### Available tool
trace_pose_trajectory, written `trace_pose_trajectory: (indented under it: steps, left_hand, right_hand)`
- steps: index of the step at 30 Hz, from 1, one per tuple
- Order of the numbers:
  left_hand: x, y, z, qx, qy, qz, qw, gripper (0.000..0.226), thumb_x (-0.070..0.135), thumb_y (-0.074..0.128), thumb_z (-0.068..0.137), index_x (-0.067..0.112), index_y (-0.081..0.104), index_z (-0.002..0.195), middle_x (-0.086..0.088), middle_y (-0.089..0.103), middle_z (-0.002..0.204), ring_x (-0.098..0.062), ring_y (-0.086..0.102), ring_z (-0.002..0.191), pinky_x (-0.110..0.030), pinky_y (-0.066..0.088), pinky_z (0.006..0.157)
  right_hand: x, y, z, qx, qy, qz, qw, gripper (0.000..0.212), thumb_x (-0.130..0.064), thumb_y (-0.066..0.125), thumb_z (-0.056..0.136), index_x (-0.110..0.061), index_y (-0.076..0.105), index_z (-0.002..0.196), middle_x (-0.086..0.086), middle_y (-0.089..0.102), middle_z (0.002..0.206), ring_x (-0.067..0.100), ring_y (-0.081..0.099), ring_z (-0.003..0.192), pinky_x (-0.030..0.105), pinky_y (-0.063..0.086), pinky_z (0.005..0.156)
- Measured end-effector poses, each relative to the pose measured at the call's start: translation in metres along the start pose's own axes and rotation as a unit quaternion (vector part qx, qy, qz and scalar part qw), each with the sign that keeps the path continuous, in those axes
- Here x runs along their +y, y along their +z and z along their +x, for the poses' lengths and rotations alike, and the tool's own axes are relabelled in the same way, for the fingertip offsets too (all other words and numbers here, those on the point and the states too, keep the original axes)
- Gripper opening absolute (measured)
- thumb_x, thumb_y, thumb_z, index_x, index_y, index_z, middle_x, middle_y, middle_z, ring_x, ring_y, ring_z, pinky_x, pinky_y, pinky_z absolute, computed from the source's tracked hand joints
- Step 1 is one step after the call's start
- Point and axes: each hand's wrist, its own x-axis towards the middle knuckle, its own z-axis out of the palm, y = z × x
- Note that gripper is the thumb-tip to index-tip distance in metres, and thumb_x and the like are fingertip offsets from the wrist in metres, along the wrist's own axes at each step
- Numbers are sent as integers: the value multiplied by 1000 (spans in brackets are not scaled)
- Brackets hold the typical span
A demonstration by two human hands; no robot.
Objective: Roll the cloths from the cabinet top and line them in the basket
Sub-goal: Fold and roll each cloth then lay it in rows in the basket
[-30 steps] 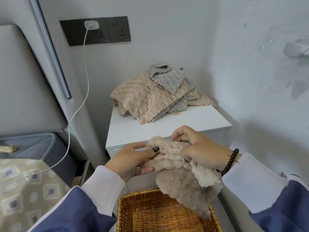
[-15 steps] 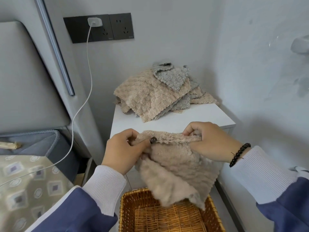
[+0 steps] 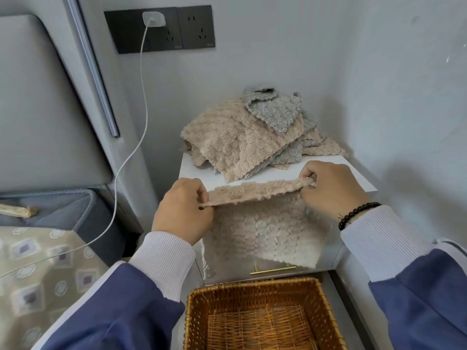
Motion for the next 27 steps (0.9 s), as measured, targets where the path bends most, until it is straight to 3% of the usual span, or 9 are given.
trace_pose_trajectory:
  steps: [3,6,12,14,17,20,24,27]
  left_hand:
    - [-8,2,11,7,-34,-23,999,16,5,58,81,17,49,78,2,58,75,-20,57,68,-35,50,60]
    - [-13,2,21,16,-57,-71,996,24,2,58,83,21,54,97,5,59,81,-15,61,72,-25,49,57]
    - [-18,9,41,47,-72,-62,994,12,5,62,84,16,68,84,1,65,91,-1,59,71,-9,37,57]
    - [-19,10,47,61,-65,-58,994,15,5,61,84,18,68,84,-2,63,91,-6,57,70,-12,36,57]
    - [-19,10,59,68,-80,-84,991,10,14,54,90,17,63,86,-4,65,73,-19,59,68,-25,47,59]
    - [-17,14,69,33,-166,-217,961,17,16,42,99,10,55,90,-8,67,59,-28,67,59,-34,57,62]
    - [-16,18,82,-13,-226,-319,920,18,18,38,103,12,54,97,-7,75,75,-26,73,67,-34,57,64]
    - [-14,21,92,-18,-223,-390,893,19,19,41,103,14,60,98,-7,76,88,-18,73,81,-35,57,74]
  right_hand:
    - [4,4,8,42,14,3,999,19,-7,56,79,-23,56,88,-1,59,83,23,55,80,33,50,73]
    - [11,7,17,43,28,-9,999,17,-9,59,79,-22,58,89,1,59,86,23,55,82,33,50,75]
    - [21,18,34,-26,50,-46,997,15,-13,62,78,-20,57,91,-2,57,89,19,52,81,28,44,70]
    - [23,21,42,-13,59,-44,997,12,-12,60,77,-19,59,86,-1,59,91,19,53,82,28,45,70]
    - [24,26,56,46,58,-40,996,7,-12,60,76,-18,62,76,3,54,95,23,52,89,33,47,74]
    - [25,28,69,89,79,-21,993,5,-18,65,79,-15,65,75,4,50,84,24,50,78,31,43,68]
    - [26,33,81,78,147,142,976,18,-19,64,85,-3,66,77,14,63,61,26,57,58,38,52,62]
    - [25,41,90,26,216,320,922,20,-18,54,95,-1,65,98,8,68,55,18,63,46,29,53,49]
